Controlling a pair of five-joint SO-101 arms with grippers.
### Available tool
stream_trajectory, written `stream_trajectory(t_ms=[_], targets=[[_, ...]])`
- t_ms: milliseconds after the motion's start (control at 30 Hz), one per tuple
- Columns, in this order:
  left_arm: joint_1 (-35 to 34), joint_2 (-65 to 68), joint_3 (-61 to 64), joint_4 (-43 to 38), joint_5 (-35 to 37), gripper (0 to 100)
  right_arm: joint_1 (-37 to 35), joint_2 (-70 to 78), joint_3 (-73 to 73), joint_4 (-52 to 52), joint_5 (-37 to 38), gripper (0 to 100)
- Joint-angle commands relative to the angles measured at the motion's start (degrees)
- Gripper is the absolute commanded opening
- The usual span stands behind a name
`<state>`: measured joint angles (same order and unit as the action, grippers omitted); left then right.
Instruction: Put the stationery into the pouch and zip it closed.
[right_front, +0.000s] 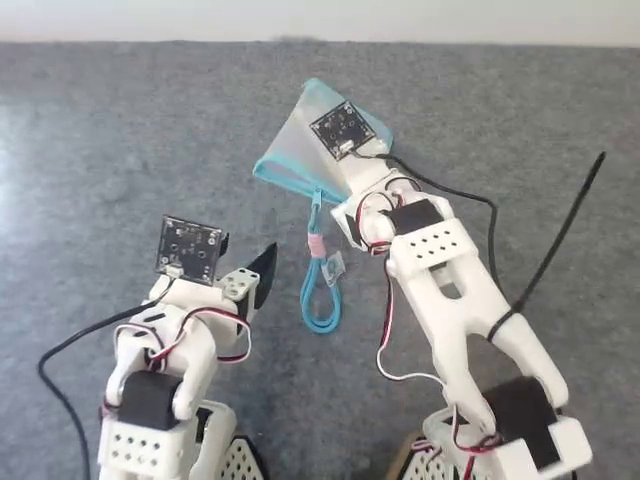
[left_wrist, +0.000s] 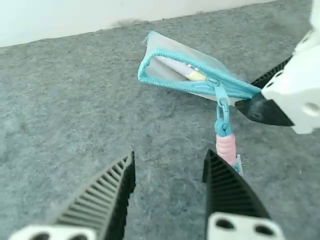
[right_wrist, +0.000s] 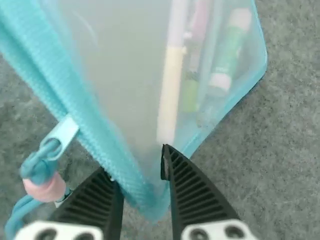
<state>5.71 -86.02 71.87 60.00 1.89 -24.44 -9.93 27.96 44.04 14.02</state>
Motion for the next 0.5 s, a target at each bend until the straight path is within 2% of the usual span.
stream_trajectory(t_ms=[0, 167, 367, 467], targets=[[4.13, -0.62, -0.04, -1.32, 0.18, 21, 1.1, -0.13, -3.87, 3.12, -1.49, 0.8], [8.62, -0.35, 5.49, -7.03, -1.41, 21, 0.4, -5.14, -7.47, 11.3, -4.48, 0.8], [8.88, -0.26, 8.31, -11.34, -1.23, 22, -2.59, -14.11, -5.98, 16.22, -4.84, 0.8], [8.88, -0.26, 9.36, -12.66, -1.23, 26, -5.14, -18.24, -3.08, 16.31, -4.92, 0.8]])
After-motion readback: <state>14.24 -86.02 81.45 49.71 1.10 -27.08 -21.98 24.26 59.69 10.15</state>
